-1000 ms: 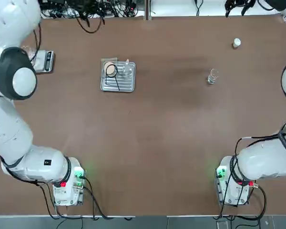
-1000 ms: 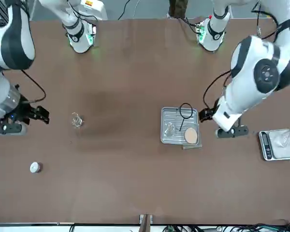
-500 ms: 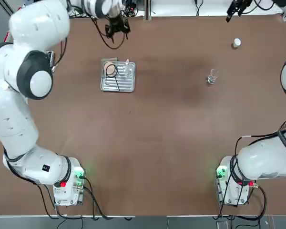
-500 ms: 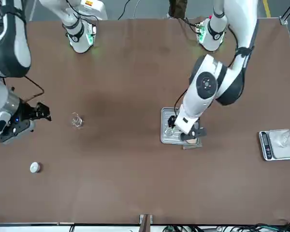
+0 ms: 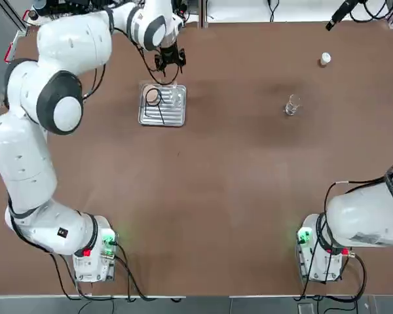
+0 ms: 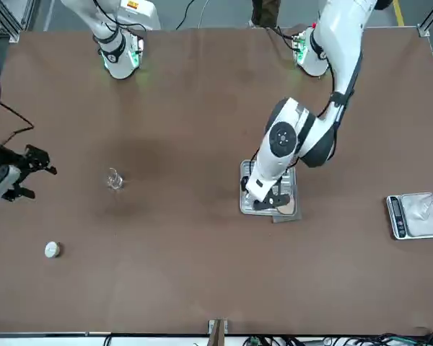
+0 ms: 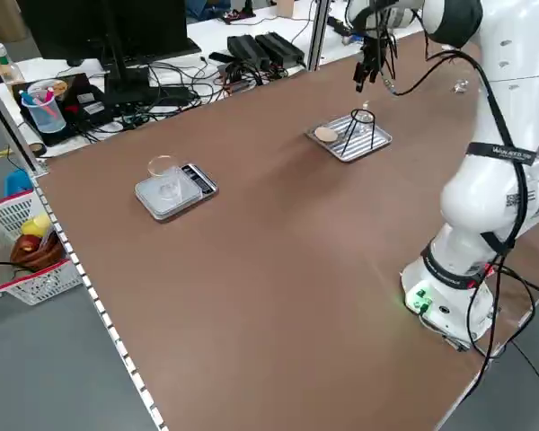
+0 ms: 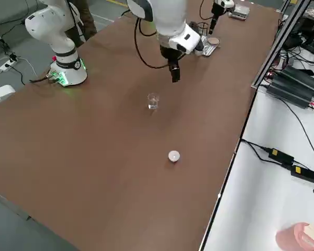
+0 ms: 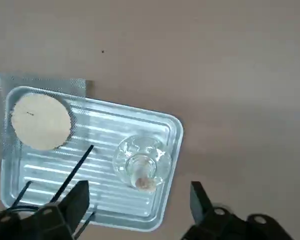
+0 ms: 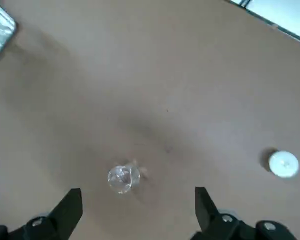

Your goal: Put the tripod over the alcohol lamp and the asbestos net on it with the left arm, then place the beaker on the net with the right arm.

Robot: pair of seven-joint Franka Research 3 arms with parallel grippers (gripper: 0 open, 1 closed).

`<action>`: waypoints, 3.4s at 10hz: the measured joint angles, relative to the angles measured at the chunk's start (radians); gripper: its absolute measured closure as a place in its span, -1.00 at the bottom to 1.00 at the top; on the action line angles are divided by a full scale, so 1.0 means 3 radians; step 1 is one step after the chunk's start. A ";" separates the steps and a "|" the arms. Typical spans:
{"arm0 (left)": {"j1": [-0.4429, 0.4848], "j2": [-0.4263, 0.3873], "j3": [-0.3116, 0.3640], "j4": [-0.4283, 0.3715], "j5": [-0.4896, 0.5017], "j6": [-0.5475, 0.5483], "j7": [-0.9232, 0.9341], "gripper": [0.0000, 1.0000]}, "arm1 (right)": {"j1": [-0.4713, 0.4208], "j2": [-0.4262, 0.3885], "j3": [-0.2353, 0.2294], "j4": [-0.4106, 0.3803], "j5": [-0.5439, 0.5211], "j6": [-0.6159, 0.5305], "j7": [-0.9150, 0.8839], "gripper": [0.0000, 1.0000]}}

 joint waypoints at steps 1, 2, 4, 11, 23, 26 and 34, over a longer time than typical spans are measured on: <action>-0.0028 0.0025 0.0000 -0.0105 0.0104 0.0162 -0.0102 -0.77 | -0.0082 0.0111 -0.0001 -0.0006 0.0213 0.0008 -0.0343 -0.99; -0.0047 0.0051 -0.0001 -0.0197 0.0213 0.0306 -0.0208 -0.73 | -0.0146 0.0227 0.0000 -0.0006 0.0362 0.0026 -0.0610 -0.99; -0.0052 0.0095 0.0002 -0.0297 0.0305 0.0429 -0.0266 -0.65 | -0.0260 0.0397 0.0002 -0.0039 0.0612 0.0156 -0.1116 -0.99; -0.0048 0.0158 0.0007 -0.0316 0.0312 0.0511 -0.0261 0.04 | -0.0603 0.0573 0.0178 -0.1001 0.1857 0.0721 -0.2402 -0.99; -0.0034 0.0182 0.0000 -0.0346 0.0386 0.0530 -0.0259 0.11 | -0.2077 0.0500 0.1496 -0.1728 0.2166 0.0641 -0.4273 -0.99; -0.0036 0.0181 -0.0019 -0.0346 0.0386 0.0529 -0.0262 0.14 | -0.2287 0.0718 0.1508 -0.1802 0.2151 0.0644 -0.4579 -0.99; -0.0023 0.0166 -0.0019 -0.0343 0.0387 0.0526 -0.0257 0.43 | -0.2419 0.1136 0.1603 -0.1677 0.1996 0.0686 -0.5078 -0.99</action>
